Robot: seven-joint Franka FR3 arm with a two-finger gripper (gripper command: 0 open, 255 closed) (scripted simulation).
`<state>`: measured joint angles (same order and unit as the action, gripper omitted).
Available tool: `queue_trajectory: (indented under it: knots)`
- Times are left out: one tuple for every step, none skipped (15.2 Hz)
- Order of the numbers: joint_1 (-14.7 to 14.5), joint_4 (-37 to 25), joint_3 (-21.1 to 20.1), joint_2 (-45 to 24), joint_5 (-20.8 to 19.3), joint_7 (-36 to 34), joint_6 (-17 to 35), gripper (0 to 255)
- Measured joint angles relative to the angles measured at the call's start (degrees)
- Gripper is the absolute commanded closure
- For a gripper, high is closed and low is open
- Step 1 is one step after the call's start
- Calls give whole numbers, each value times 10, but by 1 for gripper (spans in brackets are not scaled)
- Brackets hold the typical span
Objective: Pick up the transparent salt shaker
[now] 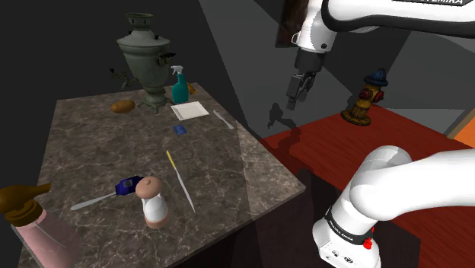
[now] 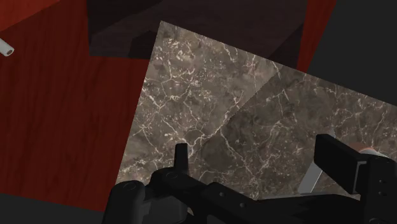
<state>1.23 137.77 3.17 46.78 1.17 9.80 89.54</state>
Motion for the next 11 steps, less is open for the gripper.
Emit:
queue_trajectory:
  knots:
    - [0, 0, 0, 0, 0, 0, 0, 0]
    - [-2, 3, -7, -2, 4, -8, 5, 0]
    - [-5, 4, -18, -6, 10, -20, 10, 0]
    - [-8, 5, -31, -13, 17, -34, 17, 0]
    - [-12, 5, -44, -19, 23, -49, 23, 0]
    - [-16, 6, -58, -23, 31, -65, 28, 0]
    - [-19, 4, -72, -31, 38, -81, 33, 0]
    - [-22, -1, -86, -40, 44, -97, 38, 0]
    - [-25, -2, -100, -48, 50, -112, 44, 0]
    - [-29, -4, -115, -60, 57, -130, 54, 0]
    - [-32, -14, -130, -75, 63, -147, 59, 0]
